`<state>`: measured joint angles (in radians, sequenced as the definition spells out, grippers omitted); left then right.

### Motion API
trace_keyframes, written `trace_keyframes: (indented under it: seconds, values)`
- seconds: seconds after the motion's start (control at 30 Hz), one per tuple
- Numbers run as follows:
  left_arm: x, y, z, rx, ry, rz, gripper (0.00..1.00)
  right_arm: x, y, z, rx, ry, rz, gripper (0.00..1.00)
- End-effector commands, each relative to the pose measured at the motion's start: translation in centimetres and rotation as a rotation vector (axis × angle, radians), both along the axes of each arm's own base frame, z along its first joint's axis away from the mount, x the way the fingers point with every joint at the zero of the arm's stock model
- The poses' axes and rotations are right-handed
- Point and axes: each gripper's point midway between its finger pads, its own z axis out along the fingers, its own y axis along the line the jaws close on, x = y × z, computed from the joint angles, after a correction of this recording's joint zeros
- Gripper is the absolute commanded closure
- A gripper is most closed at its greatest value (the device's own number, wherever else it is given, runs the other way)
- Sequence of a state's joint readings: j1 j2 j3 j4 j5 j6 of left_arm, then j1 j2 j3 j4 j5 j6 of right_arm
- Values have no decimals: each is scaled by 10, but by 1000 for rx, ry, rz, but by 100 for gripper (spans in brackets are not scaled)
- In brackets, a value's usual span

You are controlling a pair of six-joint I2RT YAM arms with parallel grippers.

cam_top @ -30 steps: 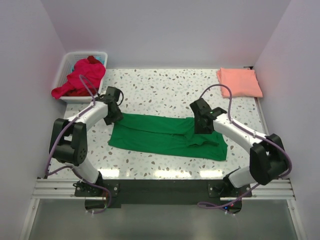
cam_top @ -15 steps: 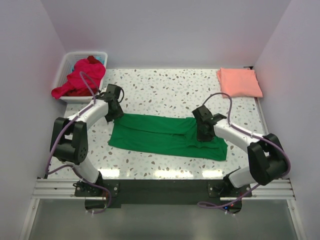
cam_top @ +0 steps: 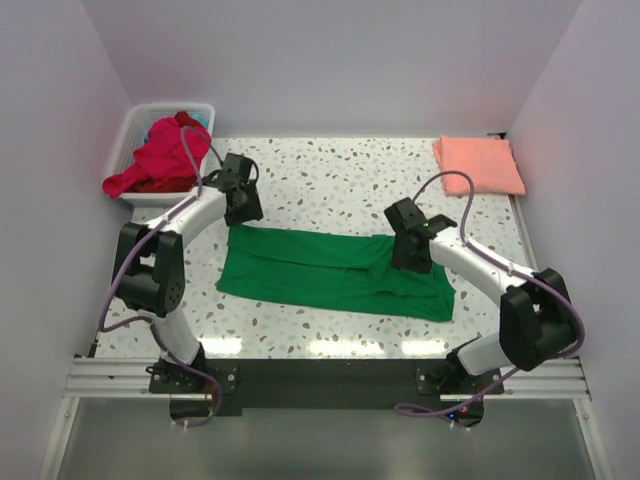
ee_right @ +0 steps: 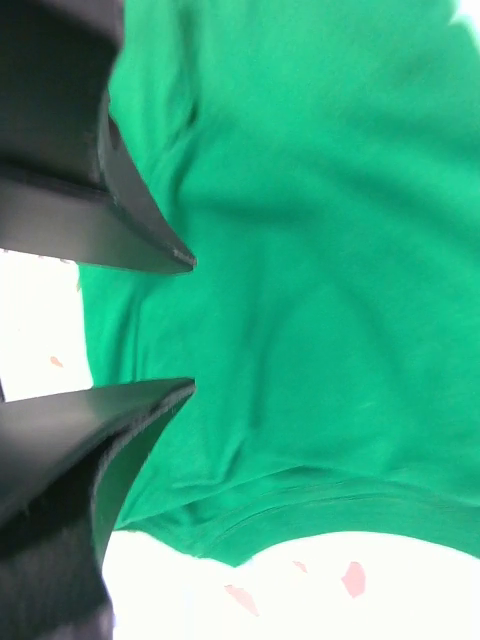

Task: Fold and stack the t-shirts
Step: Fold the tshirt

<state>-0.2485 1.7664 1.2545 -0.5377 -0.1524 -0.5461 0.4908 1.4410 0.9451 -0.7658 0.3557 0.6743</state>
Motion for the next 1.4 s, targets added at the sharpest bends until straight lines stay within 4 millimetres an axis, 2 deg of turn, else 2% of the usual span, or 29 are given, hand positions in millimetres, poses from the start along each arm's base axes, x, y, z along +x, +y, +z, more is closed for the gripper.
trace_keyframes:
  seconds: [0.0, 0.17, 0.47, 0.57, 0.7, 0.97, 1.23, 1.33, 1.37]
  values:
    - [5, -24, 3, 35, 15, -125, 45, 29, 0, 17, -4, -58, -99, 48]
    - [-16, -25, 0, 29, 65, -114, 43, 28, 0, 1, 42, 21, -157, 49]
    - [-57, -12, -9, 50, 144, -121, 42, 11, -27, -16, 26, 63, -273, 48]
    - [-71, -7, -23, 59, 189, -117, 41, 10, -28, -27, 44, 91, -289, 48]
    - [-80, -1, -35, 80, 219, -84, 41, 12, -25, -37, 69, 113, -301, 47]
    - [-110, 10, -55, 97, 298, -22, 40, 22, -31, -53, 100, 148, -328, 46]
    - [-137, 26, -55, 139, 345, 61, 39, 38, -40, -67, 91, 197, -309, 46]
    - [-149, 30, -55, 148, 365, 82, 39, 49, -43, -70, 78, 208, -292, 47]
    - [-152, 31, -53, 148, 365, 86, 39, 58, -41, -67, 83, 190, -282, 47]
